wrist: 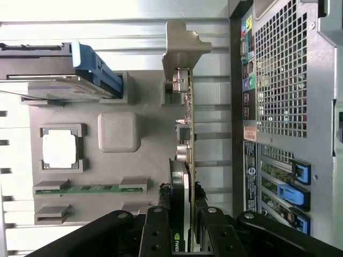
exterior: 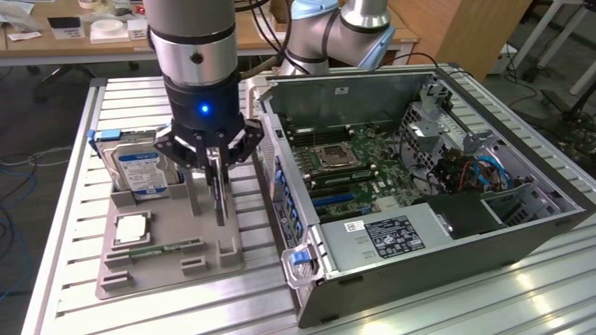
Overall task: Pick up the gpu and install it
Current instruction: 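Pick up the gpu and move the gpu toward the slot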
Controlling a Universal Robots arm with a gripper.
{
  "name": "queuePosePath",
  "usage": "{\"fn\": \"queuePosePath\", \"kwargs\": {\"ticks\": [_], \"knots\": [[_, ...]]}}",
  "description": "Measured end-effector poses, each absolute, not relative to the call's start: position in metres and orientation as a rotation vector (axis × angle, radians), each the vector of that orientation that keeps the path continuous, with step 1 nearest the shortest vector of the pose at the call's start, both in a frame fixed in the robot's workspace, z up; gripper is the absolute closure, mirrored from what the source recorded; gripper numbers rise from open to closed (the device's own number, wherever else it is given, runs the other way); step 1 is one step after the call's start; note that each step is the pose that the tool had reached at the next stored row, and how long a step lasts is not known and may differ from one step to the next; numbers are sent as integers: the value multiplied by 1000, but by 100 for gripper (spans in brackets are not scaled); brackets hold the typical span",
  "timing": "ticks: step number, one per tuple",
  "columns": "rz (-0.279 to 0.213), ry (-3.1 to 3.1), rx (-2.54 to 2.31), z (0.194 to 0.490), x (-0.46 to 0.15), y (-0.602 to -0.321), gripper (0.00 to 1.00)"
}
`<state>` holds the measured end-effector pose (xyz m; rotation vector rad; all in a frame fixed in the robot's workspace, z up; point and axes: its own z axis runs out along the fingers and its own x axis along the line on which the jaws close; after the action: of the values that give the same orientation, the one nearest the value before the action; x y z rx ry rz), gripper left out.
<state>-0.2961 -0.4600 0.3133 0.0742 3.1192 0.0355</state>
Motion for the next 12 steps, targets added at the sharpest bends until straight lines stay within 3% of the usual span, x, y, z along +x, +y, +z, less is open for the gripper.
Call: {"fn": "queuePosePath", "kwargs": {"ticks": [12], "knots": [[35,3119,74,346,-296,-460,73]]}}
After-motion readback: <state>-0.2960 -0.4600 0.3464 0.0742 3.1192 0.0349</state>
